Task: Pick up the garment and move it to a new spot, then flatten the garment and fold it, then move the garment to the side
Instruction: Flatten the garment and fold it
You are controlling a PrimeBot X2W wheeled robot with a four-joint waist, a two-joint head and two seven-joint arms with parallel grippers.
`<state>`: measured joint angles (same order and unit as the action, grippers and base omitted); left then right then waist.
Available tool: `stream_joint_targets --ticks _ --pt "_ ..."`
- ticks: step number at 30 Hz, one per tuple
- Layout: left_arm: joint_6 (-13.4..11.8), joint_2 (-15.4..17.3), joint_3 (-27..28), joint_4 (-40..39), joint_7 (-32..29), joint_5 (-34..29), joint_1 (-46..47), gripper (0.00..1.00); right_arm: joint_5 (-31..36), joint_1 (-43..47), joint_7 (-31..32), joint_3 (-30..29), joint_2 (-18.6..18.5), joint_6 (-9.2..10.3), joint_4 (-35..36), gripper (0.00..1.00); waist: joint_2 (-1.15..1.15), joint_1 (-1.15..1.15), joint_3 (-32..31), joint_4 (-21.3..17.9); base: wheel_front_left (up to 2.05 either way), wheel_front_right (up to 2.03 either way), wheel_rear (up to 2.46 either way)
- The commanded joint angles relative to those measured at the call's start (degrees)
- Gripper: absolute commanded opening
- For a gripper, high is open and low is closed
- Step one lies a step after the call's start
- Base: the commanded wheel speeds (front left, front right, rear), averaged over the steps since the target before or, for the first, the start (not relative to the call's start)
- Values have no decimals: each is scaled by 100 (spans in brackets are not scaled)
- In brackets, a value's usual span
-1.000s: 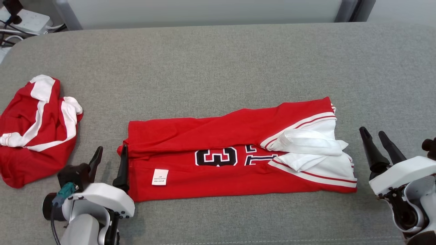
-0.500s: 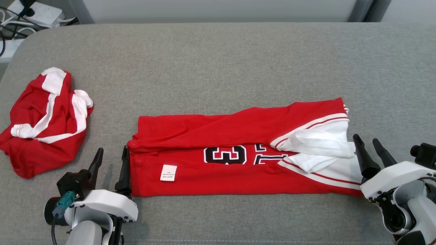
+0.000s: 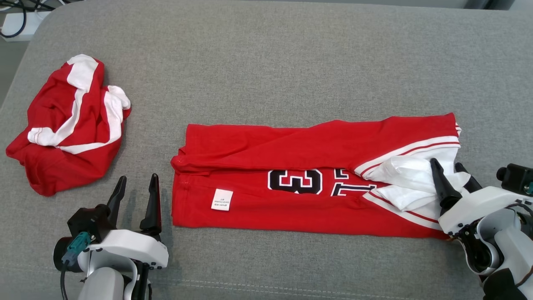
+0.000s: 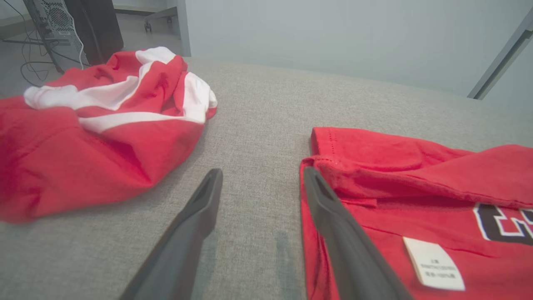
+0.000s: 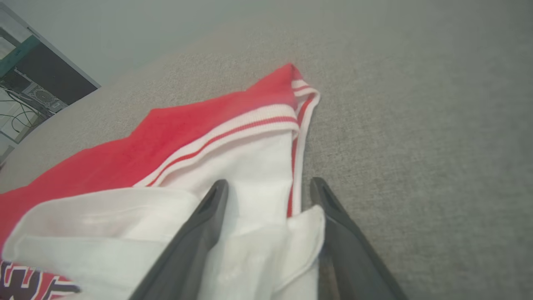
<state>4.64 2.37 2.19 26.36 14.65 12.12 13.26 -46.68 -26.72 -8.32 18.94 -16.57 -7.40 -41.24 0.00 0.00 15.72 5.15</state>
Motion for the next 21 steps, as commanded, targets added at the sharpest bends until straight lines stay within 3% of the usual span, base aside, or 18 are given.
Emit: stream_joint_targets --ticks 1,8,9,12,13,21 --pt "44 74 188 -153 35 -45 138 100 33 43 62 150 -11 -9 55 100 0 0 10 11 0 0 0" --pt "111 57 89 -102 35 -67 187 100 17 56 383 406 -21 -9 -3 100 0 0 31 10 0 0 0" --pt "120 56 65 -93 35 -61 189 100 5 64 438 442 -16 -9 4 96 0 0 36 8 0 0 0" --pt "133 53 -21 -78 35 8 198 100 -63 92 573 537 -6 -9 51 11 0 0 44 0 0 0 0" --pt "135 53 -50 -71 35 35 200 100 -83 97 595 547 -8 -9 61 0 0 0 44 -2 0 0 0" --pt "86 52 -160 -39 35 151 204 100 -109 -49 283 198 -187 -9 -102 0 0 0 23 7 0 0 0"
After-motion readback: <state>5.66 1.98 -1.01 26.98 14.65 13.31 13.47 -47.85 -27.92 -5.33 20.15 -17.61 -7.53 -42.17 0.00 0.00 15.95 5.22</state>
